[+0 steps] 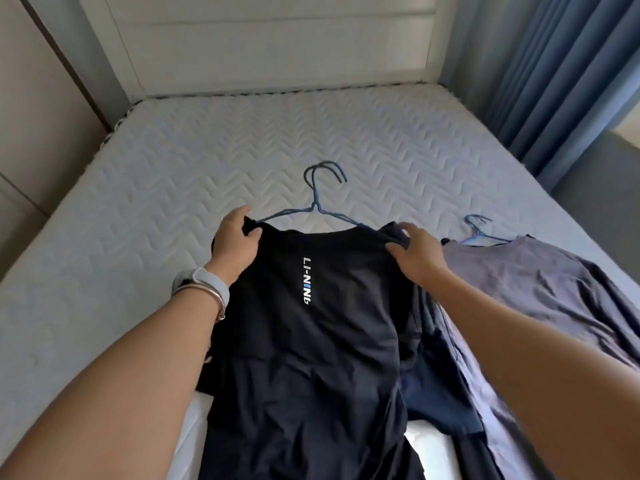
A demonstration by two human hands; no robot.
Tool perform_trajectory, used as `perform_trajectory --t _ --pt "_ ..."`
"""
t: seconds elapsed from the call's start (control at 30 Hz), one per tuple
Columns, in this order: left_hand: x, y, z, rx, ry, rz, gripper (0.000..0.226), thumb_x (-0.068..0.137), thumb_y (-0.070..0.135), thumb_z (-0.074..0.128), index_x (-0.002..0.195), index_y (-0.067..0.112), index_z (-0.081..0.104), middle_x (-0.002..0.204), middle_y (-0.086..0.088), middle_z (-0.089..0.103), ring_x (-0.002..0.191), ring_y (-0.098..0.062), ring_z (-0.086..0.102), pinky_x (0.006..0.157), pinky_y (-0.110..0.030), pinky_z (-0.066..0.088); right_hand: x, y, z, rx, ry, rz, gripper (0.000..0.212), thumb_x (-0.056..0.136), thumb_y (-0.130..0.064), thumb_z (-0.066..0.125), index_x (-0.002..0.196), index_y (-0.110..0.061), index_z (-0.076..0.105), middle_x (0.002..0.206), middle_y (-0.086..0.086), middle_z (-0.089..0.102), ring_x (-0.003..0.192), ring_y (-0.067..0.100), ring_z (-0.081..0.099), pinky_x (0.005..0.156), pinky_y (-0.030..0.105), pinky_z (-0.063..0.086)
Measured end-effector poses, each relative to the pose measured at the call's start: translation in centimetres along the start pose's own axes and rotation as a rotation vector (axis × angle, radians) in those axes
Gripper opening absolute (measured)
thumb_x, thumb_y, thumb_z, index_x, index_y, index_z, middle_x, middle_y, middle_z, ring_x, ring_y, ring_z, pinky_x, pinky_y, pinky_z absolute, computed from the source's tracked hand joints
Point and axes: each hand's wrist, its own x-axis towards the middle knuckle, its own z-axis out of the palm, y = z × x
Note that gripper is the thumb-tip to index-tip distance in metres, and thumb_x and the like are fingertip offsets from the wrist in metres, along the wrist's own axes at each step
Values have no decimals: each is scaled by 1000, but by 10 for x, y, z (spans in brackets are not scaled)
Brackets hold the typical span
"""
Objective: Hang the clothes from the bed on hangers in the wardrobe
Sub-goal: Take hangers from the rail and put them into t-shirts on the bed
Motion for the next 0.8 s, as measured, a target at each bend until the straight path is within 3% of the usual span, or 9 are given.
perform_trajectory --t 0.07,0.17,0.23,0.33,0.4,0.5,0.57,0.67,0.8 --pt "9 -21 21 -102 -43 -81 50 93 11 46 141 14 32 149 -10 34 137 -19 33 110 -26 26 8 16 27 -63 -152 -28 44 91 -20 53 133 -9 47 136 11 53 125 28 47 98 26 33" --pt "-7 -61 43 -87 -152 -153 41 93 10 46 134 8 45 140 -11 47 130 -22 44 102 -23 30 -4 45 56 -96 -386 37 40 94 -21 47 127 1 52 134 16 54 123 30 49 102 30 34" --pt "-35 -89 51 -8 -243 -193 34 92 12 48 125 7 55 132 -11 56 122 -23 52 102 -26 35 -22 66 68 -75 -472 110 37 94 -18 46 118 10 54 123 24 59 115 34 54 99 36 40" --pt "-87 -121 53 -23 -391 -318 29 91 10 51 118 4 60 112 -12 66 99 -22 61 85 -23 46 -52 95 77 -19 -532 232 25 91 -16 51 105 -1 65 100 13 68 101 27 60 97 34 45" --pt "-122 -136 49 -22 -470 -384 28 91 9 50 117 5 60 104 -8 66 88 -18 61 72 -16 44 -75 111 78 23 -546 298 19 88 -14 52 91 -5 68 80 3 64 87 20 57 95 34 47" --pt "-172 -149 33 -21 -471 -443 26 93 11 47 115 8 59 109 -11 66 90 -19 61 86 -25 45 -117 125 71 151 -497 376 17 87 -14 52 82 -10 67 81 4 63 77 17 58 81 32 54" --pt "-212 -151 17 19 -534 -442 22 93 15 48 112 16 59 105 -4 65 94 -17 62 93 -26 45 -157 125 58 252 -471 428 13 89 -13 52 85 -18 63 87 5 64 75 17 58 61 15 47" --pt "-283 -149 -9 27 -658 -450 14 93 17 48 103 23 55 100 2 62 93 -15 61 77 -15 43 -232 126 34 386 -416 497 14 92 -6 47 97 -10 60 88 11 60 74 20 55 45 1 40" --pt "-374 -156 -43 49 -731 -505 18 91 14 52 86 30 58 101 -4 66 89 -17 64 76 -18 45 -355 149 11 485 -337 607 10 92 -2 48 96 -1 57 88 17 58 61 14 52 38 2 36"
